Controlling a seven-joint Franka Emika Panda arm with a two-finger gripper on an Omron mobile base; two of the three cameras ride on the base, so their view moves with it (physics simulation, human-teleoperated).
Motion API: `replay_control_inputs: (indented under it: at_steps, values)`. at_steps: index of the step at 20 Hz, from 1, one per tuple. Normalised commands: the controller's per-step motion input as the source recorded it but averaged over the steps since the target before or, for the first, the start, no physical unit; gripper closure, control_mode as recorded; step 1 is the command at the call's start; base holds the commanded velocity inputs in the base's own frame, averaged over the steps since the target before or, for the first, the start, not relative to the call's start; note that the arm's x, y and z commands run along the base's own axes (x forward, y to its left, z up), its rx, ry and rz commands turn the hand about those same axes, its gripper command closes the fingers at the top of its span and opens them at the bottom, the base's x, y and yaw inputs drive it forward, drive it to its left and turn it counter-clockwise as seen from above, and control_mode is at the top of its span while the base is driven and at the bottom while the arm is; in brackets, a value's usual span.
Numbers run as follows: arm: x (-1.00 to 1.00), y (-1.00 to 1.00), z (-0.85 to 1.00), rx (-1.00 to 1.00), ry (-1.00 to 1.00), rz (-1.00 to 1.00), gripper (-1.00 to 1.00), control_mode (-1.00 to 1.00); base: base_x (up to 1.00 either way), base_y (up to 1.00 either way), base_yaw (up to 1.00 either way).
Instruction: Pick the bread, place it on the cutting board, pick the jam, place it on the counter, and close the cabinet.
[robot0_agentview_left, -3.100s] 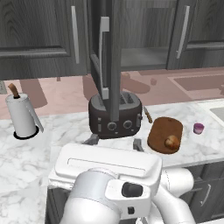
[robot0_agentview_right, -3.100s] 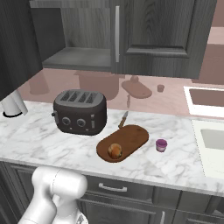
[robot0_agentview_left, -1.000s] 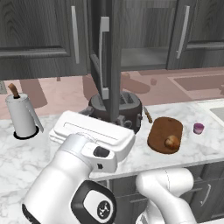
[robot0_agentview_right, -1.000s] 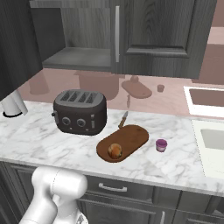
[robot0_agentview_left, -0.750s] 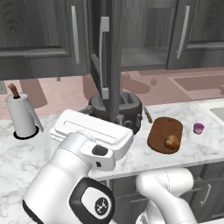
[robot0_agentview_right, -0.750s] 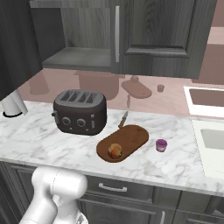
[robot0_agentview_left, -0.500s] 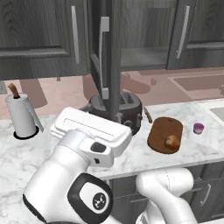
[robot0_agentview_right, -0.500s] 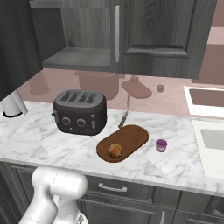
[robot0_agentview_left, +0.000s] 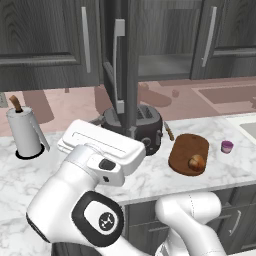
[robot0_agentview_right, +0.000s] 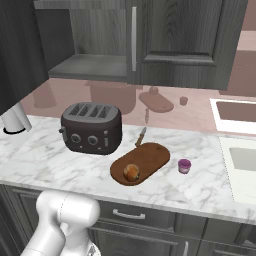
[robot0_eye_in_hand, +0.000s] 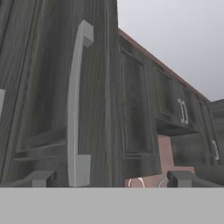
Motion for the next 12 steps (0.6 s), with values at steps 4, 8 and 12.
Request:
replay_control_inputs:
  at_steps: [4,8,12]
  values:
    - [0.14,0.0,-0.05,-0.03,-0.03,-0.03,-1.0,-1.0,0.0,0.0,0.0]
    - [0.15,0.0,-0.02,-0.03,-0.02,-0.03,-1.0,-1.0,0.0,0.0,0.0]
    - [0.21,0.0,0.0,0.0,0.0,-0.05,-1.0,-1.0,0.0,0.0,0.0]
